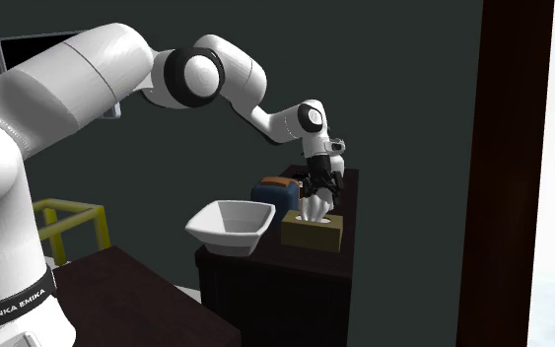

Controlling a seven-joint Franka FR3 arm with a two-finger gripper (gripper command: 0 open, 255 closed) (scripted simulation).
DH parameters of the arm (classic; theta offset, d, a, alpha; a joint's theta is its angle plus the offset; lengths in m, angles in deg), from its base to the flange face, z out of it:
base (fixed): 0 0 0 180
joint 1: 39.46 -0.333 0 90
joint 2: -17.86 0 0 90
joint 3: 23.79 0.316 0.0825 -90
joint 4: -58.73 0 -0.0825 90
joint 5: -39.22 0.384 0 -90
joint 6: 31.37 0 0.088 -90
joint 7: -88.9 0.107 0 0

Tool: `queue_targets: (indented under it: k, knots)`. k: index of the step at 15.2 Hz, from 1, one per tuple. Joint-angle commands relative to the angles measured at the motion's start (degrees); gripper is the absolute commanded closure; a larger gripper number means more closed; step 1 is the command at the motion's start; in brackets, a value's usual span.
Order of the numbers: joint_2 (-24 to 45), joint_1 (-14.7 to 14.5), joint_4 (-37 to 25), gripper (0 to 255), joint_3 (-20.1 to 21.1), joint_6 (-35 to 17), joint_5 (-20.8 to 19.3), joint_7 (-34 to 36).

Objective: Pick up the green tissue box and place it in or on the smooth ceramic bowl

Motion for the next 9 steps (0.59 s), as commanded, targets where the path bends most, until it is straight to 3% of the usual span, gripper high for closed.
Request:
queue_targets:
  k: [1, 4, 5, 9]
  knots:
    - [-0.03, 0.02, 0.09, 0, 0.0, -0.08, -0.01, 0.0]
    - [-0.03, 0.02, 0.08, 0, 0.0, -0.07, -0.01, 0.0]
    - [-0.03, 0.02, 0.08, 255, 0.0, -0.07, -0.01, 0.0]
    - [-0.4, -0.03, 0.74, 255, 0.01, -0.32, -0.04, 0.15]
